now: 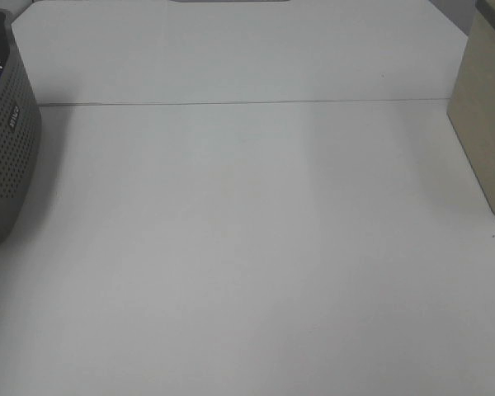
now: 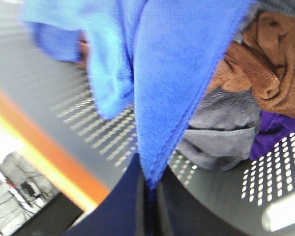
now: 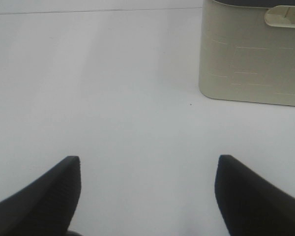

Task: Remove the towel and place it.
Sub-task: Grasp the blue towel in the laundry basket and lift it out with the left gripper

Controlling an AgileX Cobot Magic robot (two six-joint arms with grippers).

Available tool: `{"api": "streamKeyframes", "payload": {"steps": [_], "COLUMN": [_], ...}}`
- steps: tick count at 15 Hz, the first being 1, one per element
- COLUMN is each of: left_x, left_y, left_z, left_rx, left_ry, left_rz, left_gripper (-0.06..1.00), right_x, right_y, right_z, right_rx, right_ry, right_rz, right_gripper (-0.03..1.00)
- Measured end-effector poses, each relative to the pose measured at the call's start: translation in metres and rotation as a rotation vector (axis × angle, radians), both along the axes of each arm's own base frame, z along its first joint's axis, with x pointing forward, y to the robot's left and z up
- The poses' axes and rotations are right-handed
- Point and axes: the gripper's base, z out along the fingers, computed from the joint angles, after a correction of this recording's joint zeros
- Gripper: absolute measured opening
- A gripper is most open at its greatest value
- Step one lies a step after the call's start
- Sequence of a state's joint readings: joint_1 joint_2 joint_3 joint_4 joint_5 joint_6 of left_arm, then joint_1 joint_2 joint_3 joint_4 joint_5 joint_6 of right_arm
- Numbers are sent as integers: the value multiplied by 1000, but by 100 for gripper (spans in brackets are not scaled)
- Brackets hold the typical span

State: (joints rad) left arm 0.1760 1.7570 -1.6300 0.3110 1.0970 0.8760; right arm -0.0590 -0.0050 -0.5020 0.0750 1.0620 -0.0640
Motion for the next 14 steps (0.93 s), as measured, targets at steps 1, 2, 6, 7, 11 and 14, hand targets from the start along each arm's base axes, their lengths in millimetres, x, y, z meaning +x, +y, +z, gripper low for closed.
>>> {"api": "streamKeyframes", "payload": {"steps": [1, 2, 6, 7, 11, 14], "left_x": [-4, -13, -49, -52, -60, -70], "left_y": [-1, -2, -27, -38, -72, -105], "left_z": [10, 28, 109, 120, 157, 187], "left_rx": [2, 10, 4, 3, 0, -4], "left_ry": [-25, -75, -325, -360, -473, -578], "left_rz": [1, 1, -49, -82, -187, -294], "left_gripper": [0, 0, 0, 0, 0, 0], "right_x": [0, 0, 0, 0, 0, 7], "right_y": [0, 0, 0, 0, 3, 14], "right_z": [0, 0, 0, 0, 0, 9], "right_rx": [0, 0, 0, 1, 15, -3], "right_ry": [0, 0, 0, 0, -4, -28], "right_rz": [0, 0, 0, 1, 24, 190], "right_gripper": [74, 74, 74, 74, 74, 74]}}
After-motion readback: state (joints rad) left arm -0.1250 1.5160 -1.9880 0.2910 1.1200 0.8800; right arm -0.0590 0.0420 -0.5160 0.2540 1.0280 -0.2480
